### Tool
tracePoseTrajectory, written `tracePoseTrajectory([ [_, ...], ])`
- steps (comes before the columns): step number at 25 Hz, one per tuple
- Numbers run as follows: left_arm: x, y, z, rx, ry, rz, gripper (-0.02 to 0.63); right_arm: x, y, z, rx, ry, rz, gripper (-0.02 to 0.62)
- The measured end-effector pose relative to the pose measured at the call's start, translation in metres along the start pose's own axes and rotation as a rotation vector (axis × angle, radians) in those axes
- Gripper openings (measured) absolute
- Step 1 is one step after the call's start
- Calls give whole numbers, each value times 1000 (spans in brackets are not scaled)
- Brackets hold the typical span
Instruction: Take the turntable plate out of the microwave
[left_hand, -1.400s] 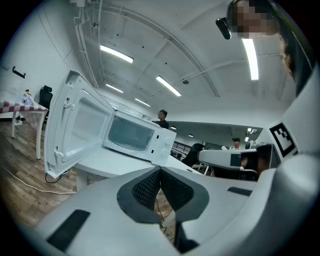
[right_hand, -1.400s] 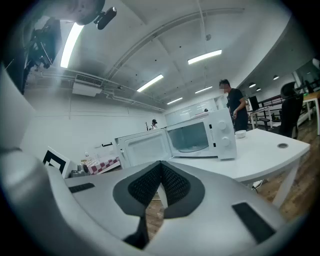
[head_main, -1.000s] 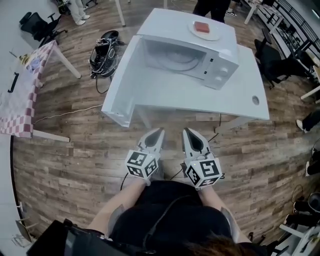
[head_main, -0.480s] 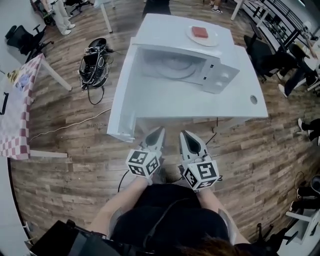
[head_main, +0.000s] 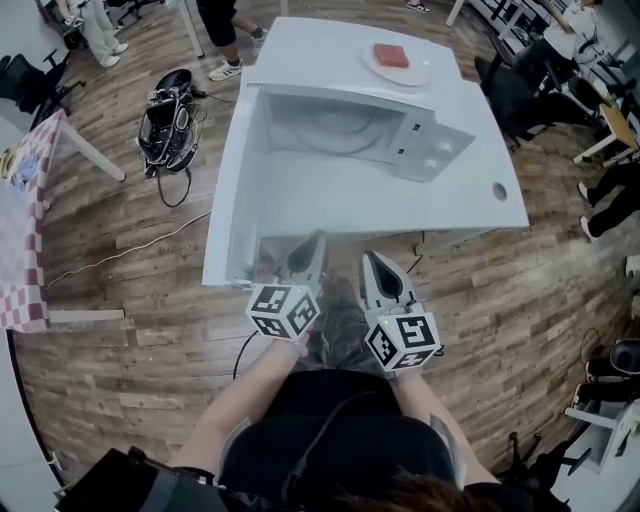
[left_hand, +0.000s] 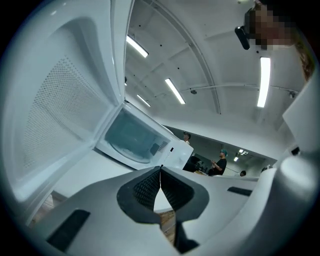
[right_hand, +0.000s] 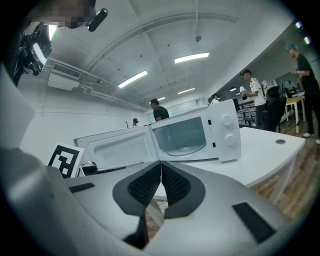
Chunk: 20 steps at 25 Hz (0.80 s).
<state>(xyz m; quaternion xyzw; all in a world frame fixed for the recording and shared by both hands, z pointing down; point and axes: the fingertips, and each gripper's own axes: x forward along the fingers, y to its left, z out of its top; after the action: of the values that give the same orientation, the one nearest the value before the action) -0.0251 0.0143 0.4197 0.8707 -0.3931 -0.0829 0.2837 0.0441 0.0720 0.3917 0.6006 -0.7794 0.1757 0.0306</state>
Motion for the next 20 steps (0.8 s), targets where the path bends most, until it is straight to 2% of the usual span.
tracePoseTrajectory([
  [8, 37, 27, 21, 2, -23, 57, 12, 60, -11, 8, 18, 27, 71, 20],
  [20, 99, 59, 23, -101, -26, 86, 12, 124, -47, 7, 51, 124, 109, 20],
])
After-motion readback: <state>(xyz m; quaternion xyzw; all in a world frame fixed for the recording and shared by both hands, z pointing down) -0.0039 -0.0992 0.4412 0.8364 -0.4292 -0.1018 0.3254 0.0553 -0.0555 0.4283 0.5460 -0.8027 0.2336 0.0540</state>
